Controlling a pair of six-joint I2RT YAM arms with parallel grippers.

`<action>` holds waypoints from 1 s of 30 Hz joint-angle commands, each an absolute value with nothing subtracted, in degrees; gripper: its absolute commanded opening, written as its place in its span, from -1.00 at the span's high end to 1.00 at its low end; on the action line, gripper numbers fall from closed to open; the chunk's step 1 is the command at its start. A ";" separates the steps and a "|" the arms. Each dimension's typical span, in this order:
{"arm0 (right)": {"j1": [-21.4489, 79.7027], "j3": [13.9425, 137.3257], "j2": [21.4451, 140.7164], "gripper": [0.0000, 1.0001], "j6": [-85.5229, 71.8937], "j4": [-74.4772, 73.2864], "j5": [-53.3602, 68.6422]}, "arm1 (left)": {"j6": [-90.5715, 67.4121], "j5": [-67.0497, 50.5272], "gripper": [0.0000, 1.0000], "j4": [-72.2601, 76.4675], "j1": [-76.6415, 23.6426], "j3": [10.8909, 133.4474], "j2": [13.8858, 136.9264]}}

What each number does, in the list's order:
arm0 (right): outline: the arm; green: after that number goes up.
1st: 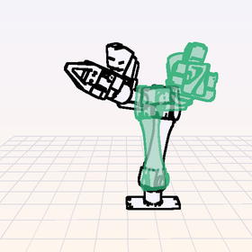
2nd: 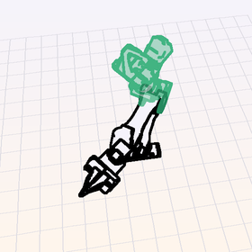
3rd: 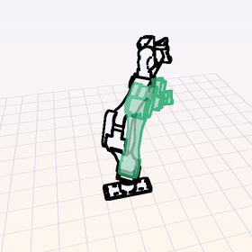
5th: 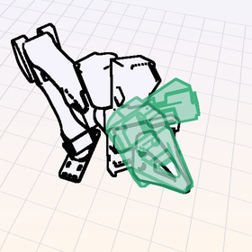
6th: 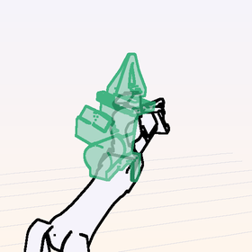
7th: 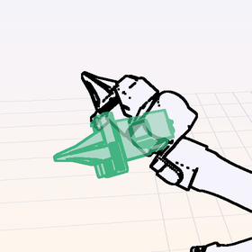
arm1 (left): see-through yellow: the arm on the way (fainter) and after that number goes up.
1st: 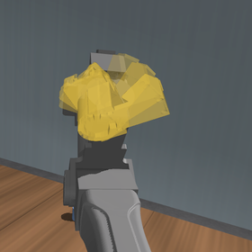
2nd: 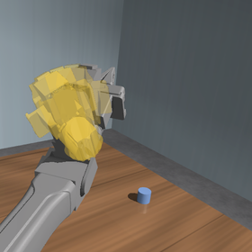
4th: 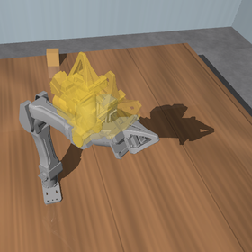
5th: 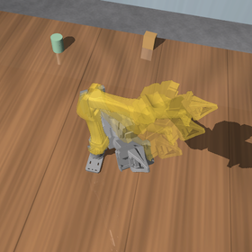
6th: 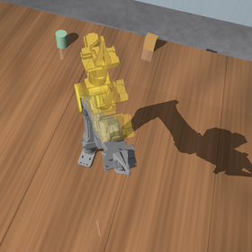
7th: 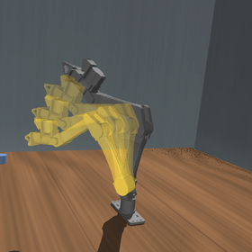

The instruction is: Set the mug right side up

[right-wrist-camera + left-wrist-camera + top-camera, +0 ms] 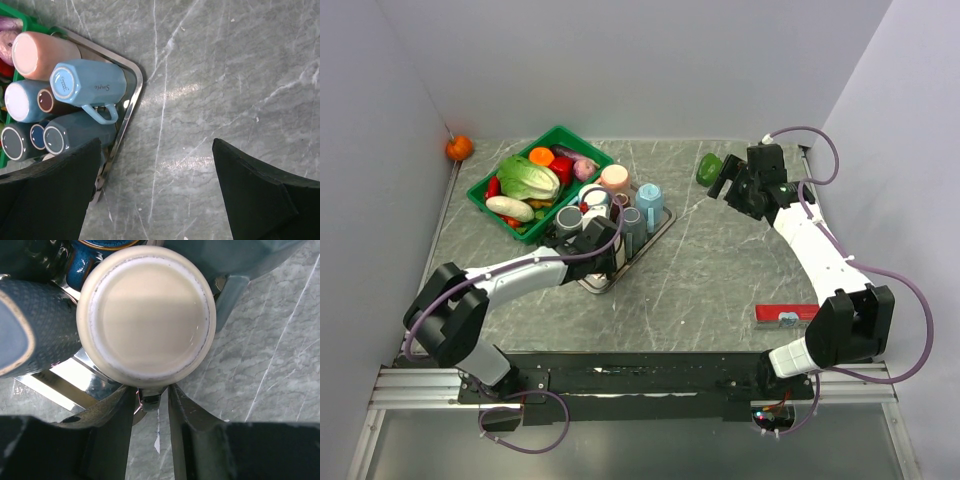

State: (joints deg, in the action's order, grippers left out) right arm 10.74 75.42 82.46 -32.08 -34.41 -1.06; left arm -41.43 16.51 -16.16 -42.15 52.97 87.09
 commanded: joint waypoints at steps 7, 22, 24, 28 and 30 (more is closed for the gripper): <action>10.37 74.97 79.72 -0.96 -31.90 -34.63 -2.90 | -43.86 20.04 0.24 -17.75 -43.33 57.57 90.61; 10.20 74.53 78.23 -0.99 -29.89 -35.16 -4.12 | -43.68 21.88 0.98 -24.25 -43.77 62.22 89.74; 10.37 73.48 76.30 -0.99 -28.48 -33.50 -2.65 | -43.94 21.97 0.98 -26.09 -43.95 63.72 87.99; 10.28 72.25 73.13 -0.99 -26.02 -29.80 7.78 | -44.21 21.62 0.98 -27.77 -44.03 65.83 85.00; 10.28 70.94 72.43 -0.99 -26.36 -27.26 13.07 | -44.21 21.62 0.98 -28.21 -44.03 66.62 82.89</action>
State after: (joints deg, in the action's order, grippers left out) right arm 10.50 72.58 76.16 -28.27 -33.36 2.44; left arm -43.27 19.88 -28.36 -43.70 61.78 89.97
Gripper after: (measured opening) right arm 0.994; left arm 0.228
